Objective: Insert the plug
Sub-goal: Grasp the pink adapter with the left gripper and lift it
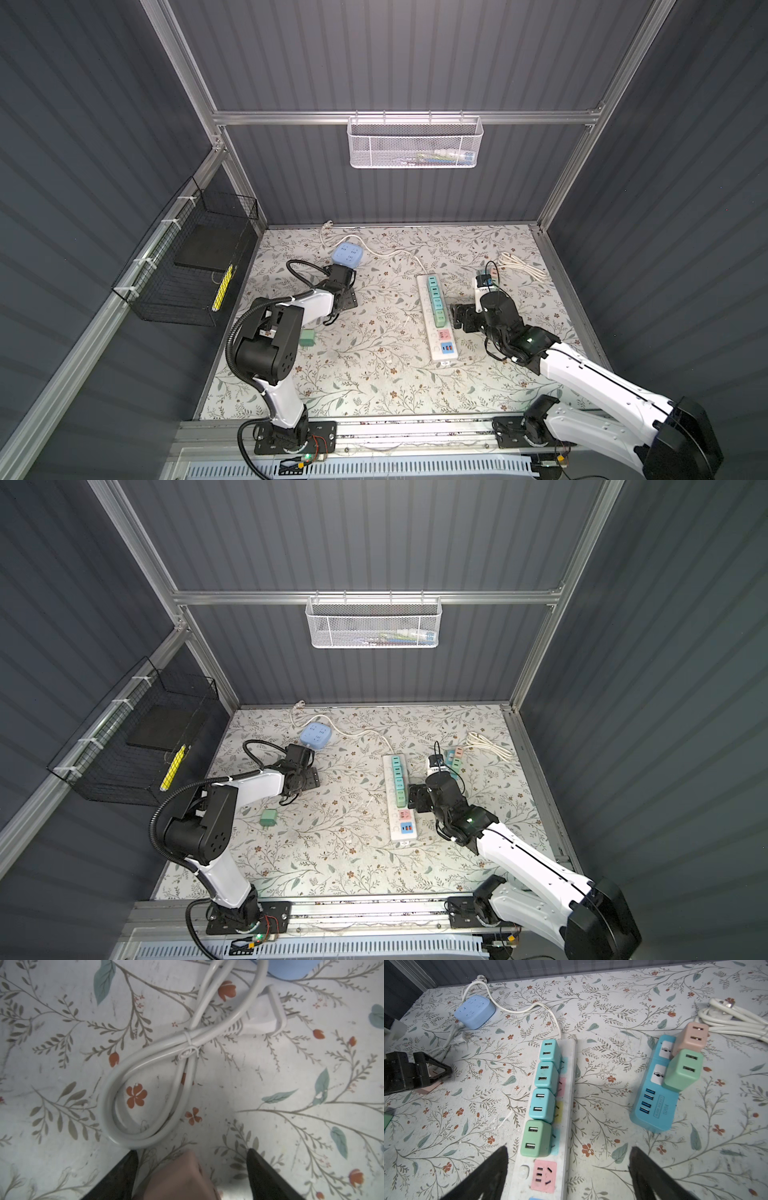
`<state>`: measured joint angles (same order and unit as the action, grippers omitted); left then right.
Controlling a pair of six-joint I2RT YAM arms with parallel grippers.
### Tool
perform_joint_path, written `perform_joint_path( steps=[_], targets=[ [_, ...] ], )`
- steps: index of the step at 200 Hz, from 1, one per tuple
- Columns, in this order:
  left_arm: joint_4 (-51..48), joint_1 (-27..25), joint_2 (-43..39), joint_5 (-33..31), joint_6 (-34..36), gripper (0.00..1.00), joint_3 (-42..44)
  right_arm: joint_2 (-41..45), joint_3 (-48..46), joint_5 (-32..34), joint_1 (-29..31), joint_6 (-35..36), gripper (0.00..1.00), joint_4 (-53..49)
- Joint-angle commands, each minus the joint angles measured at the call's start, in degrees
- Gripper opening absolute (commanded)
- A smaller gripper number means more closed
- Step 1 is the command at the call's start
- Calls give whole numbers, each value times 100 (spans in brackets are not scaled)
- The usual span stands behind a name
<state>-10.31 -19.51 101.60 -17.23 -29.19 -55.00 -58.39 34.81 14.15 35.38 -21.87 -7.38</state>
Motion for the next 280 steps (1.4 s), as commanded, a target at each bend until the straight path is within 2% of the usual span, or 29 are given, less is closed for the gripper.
perform_joint_path(
  steps=[1, 65, 126, 151, 178, 226, 252, 280],
  targets=[
    [-489, -179, 20, 215, -122, 79, 34, 64, -94, -93, -34, 60, 90, 14],
    [-804, -804, -6, 287, -165, 79, -142, -38, -175, -218, -72, 55, 91, 126],
    [-1333, -794, 286, -325, 144, 79, -577, 20, -246, -261, -76, 65, 90, 171],
    [-1536, -655, 558, -137, 276, 74, -860, 29, -255, -310, -77, 79, 89, 173],
    [-1685, -624, 760, -163, 344, 62, -1021, 62, -272, -339, -85, 86, 89, 173],
    [-1696, -667, 538, -24, 398, 43, -798, 121, -288, -359, -84, 85, 88, 175],
    [-1842, -984, 346, -159, 432, 40, -802, 99, -296, -315, -90, 90, 87, 195],
    [-1827, -1579, 258, 141, 396, 38, -776, 212, -360, -250, -89, 86, 87, 241]
  ],
)
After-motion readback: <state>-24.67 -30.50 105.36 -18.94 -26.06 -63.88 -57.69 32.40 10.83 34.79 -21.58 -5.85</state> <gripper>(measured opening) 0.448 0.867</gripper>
